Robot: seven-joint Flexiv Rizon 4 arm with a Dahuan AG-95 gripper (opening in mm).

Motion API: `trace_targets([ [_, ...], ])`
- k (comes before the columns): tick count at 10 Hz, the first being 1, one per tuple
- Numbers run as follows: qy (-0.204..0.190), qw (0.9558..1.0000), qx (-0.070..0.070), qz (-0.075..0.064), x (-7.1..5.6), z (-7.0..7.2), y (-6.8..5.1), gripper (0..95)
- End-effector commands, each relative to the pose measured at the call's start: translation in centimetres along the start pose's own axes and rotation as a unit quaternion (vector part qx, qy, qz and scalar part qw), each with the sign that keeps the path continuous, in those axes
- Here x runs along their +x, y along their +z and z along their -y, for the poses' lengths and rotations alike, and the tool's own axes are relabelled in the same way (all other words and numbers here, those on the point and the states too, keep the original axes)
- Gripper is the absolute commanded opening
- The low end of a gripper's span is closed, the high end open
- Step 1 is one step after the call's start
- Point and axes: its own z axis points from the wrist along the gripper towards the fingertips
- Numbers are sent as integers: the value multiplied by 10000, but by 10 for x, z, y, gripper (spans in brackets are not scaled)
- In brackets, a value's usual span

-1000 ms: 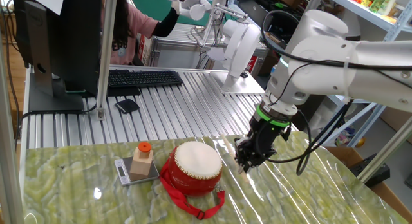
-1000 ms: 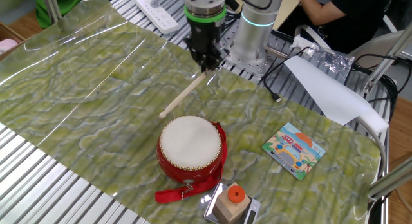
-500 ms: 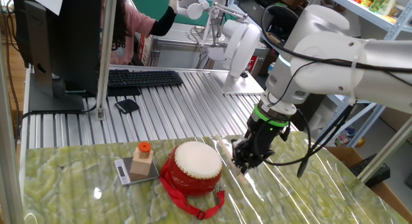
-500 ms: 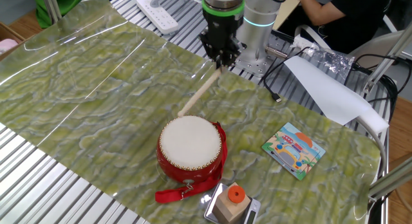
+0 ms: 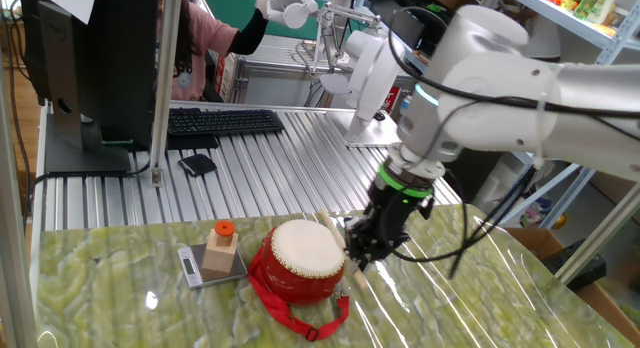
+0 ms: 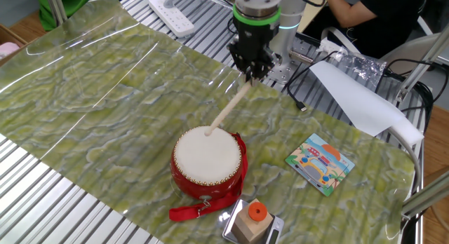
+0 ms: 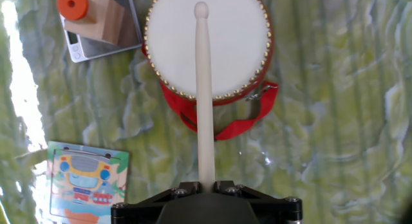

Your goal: Play the drum

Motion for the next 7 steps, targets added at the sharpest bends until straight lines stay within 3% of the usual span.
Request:
trace_targets([
  [1,89,9997,47,-244,-4,-3,1,0],
  [5,207,9978,135,-614,-6,-3,1,0],
  [7,230,9975,139,-652,-9,-3,3,0],
])
